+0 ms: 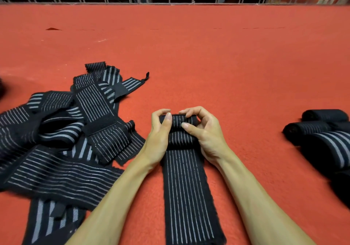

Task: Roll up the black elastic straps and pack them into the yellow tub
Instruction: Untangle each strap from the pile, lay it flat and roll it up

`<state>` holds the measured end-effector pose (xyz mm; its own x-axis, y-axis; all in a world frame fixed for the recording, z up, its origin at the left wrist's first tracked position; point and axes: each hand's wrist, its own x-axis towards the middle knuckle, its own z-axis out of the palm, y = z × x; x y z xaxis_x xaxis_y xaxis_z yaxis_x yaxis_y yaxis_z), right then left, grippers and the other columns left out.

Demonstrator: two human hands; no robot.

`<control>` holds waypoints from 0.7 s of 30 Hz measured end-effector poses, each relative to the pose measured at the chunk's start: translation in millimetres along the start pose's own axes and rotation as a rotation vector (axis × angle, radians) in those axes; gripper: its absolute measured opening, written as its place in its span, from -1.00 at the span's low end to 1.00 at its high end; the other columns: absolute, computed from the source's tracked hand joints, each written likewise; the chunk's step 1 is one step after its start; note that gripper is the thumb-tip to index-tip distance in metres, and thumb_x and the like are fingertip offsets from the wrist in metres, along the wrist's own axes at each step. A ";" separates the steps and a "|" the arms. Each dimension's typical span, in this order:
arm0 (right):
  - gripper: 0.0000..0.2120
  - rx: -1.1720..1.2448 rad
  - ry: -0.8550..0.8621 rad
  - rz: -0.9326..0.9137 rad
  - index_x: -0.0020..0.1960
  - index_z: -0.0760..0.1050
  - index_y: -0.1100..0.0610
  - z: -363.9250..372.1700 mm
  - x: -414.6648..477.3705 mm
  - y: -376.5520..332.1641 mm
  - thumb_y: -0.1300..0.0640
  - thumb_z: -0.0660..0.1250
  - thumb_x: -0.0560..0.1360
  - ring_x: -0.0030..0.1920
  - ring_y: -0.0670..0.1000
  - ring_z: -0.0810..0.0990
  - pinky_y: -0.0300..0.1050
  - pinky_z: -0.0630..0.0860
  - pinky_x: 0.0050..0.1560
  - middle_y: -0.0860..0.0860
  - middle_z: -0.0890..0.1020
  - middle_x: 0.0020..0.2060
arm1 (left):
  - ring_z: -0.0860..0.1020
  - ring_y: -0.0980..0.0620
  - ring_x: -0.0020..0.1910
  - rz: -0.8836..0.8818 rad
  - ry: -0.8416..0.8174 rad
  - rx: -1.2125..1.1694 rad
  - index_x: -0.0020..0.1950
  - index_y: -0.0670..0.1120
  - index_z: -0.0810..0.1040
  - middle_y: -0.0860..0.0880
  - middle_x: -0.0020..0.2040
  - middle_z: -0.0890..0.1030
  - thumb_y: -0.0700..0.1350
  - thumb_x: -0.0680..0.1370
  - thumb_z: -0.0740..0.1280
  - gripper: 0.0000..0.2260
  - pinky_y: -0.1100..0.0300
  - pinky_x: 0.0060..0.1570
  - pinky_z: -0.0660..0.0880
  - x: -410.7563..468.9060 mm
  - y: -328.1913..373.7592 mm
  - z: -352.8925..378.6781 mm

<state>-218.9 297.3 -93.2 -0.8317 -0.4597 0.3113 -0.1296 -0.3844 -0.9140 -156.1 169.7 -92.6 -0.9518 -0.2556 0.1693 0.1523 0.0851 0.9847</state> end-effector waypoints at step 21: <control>-0.81 -0.143 0.128 0.171 0.01 0.56 0.15 8.1 -0.1 0.5 0.05 0.39 0.49 -0.07 0.02 0.58 0.00 0.49 0.06 0.06 0.63 -0.11 | 0.49 -0.01 0.16 0.108 -0.015 -0.067 0.07 0.21 0.53 -0.19 0.24 0.44 -0.14 0.43 0.22 -0.69 0.14 0.13 0.44 -2.7 2.8 -5.0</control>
<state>-214.5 290.7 -91.6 -0.9087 -0.3993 0.1217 -0.0487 -0.1882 -0.9809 -151.7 165.9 -90.1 -0.9328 -0.2340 0.2741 0.2708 0.0465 0.9615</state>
